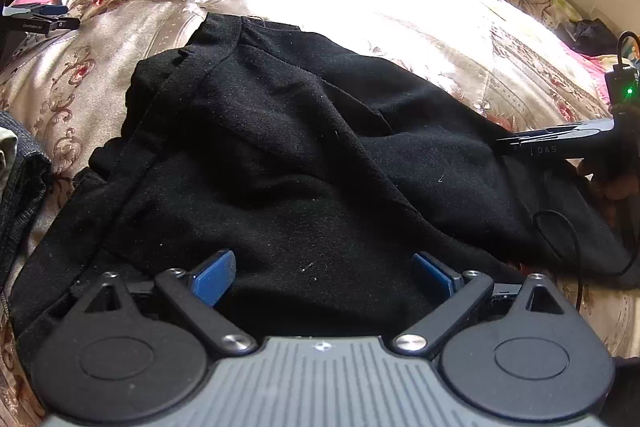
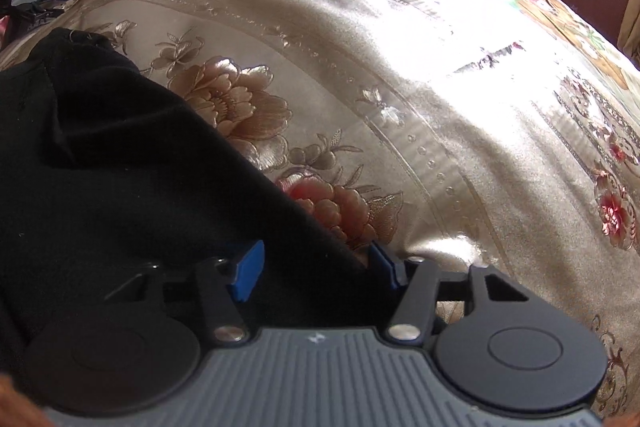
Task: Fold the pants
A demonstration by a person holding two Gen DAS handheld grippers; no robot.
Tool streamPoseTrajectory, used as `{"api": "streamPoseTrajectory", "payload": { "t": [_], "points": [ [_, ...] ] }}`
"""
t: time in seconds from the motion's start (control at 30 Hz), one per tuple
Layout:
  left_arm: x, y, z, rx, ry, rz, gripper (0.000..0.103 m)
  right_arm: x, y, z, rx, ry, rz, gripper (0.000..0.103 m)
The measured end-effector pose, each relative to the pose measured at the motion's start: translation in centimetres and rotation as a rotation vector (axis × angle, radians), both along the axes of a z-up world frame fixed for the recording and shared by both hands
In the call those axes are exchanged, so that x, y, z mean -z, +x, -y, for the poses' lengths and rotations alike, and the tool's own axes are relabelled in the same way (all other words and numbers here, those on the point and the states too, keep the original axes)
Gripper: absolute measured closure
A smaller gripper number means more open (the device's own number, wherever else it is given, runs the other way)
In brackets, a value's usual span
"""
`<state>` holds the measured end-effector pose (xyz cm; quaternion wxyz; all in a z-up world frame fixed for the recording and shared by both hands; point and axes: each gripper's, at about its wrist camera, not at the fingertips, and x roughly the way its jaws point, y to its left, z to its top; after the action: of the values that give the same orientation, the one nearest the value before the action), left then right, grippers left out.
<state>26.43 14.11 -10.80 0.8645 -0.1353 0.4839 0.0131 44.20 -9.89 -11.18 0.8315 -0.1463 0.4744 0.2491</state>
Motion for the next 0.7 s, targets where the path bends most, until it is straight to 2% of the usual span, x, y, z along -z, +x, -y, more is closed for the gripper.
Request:
{"api": "streamPoseTrajectory", "payload": {
  "t": [0.07,0.1,0.27,0.37,0.53,0.7],
  "points": [
    [0.0,-0.1,0.0,-0.003,0.006,-0.005,0.0,-0.3,-0.3,-0.3,0.006,-0.006,-0.005,0.094],
    [0.0,-0.2,0.0,-0.005,0.013,-0.011,0.0,-0.7,-0.7,-0.7,0.002,-0.024,0.008,0.098],
    [-0.9,-0.7,-0.4,-0.008,0.012,-0.019,0.0,-4.5,-3.5,-0.6,0.015,-0.013,0.091,0.1],
    [-1.9,-1.3,-0.6,-0.006,0.002,-0.001,0.0,-7.6,-6.5,-0.2,0.017,-0.003,0.145,0.1],
    [-3.7,-2.8,-1.0,-0.005,-0.044,0.04,0.0,-11.9,-13.3,-0.6,-0.033,-0.038,0.236,0.1],
    [-5.5,-5.0,-1.1,0.018,-0.072,0.079,0.0,-13.8,-21.0,-1.7,-0.082,-0.077,0.297,0.1]
  ]
}}
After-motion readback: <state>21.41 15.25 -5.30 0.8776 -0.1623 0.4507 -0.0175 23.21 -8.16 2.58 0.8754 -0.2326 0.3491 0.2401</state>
